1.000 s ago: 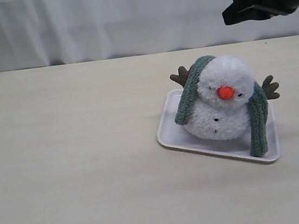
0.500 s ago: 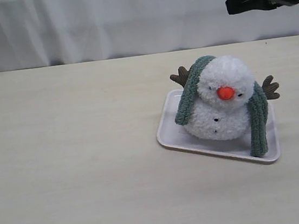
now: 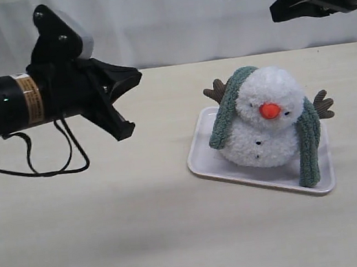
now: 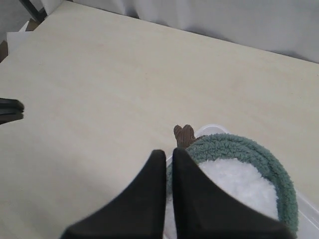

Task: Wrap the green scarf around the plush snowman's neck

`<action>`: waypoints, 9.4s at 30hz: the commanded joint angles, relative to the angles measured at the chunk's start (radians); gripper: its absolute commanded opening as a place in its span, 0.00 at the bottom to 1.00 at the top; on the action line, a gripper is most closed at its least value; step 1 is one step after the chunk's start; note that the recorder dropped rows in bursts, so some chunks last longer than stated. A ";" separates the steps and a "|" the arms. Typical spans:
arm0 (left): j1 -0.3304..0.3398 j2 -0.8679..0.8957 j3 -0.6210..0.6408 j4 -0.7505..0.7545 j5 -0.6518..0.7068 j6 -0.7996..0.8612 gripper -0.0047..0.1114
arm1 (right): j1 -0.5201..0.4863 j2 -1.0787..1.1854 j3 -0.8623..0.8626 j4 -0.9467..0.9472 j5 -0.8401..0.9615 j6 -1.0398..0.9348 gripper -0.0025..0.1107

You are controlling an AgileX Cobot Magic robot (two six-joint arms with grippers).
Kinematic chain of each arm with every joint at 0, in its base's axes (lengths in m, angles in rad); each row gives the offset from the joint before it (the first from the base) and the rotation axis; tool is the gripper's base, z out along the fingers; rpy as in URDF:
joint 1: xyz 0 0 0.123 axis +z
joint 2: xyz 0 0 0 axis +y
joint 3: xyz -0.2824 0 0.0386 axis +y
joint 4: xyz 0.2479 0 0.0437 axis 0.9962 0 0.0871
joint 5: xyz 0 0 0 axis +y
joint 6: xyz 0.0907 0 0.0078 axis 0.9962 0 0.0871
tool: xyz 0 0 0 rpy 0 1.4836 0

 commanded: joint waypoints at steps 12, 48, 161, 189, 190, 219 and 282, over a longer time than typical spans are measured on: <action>-0.060 0.280 -0.101 -0.055 -0.195 -0.050 0.47 | 0.001 0.012 0.088 -0.038 -0.129 0.052 0.06; -0.225 0.595 -0.450 -0.200 0.044 -0.017 0.47 | 0.001 0.121 0.088 -0.087 -0.128 0.104 0.06; -0.463 0.203 -0.371 -0.292 0.724 0.151 0.04 | 0.001 -0.023 0.102 -0.548 0.013 0.499 0.47; -0.167 0.042 -0.029 -0.227 0.043 0.039 0.04 | -0.160 0.038 0.595 0.164 -0.483 -0.150 0.51; -0.167 0.042 -0.029 -0.227 0.042 0.043 0.04 | -0.160 0.059 0.595 0.202 -0.481 -0.193 0.51; -0.167 0.356 -0.118 -0.186 -0.171 0.152 0.04 | -0.160 0.218 0.599 0.710 -0.120 -0.990 0.06; -0.249 0.547 -0.318 0.001 -0.137 -0.289 0.04 | -0.160 0.271 0.658 0.777 -0.026 -1.049 0.06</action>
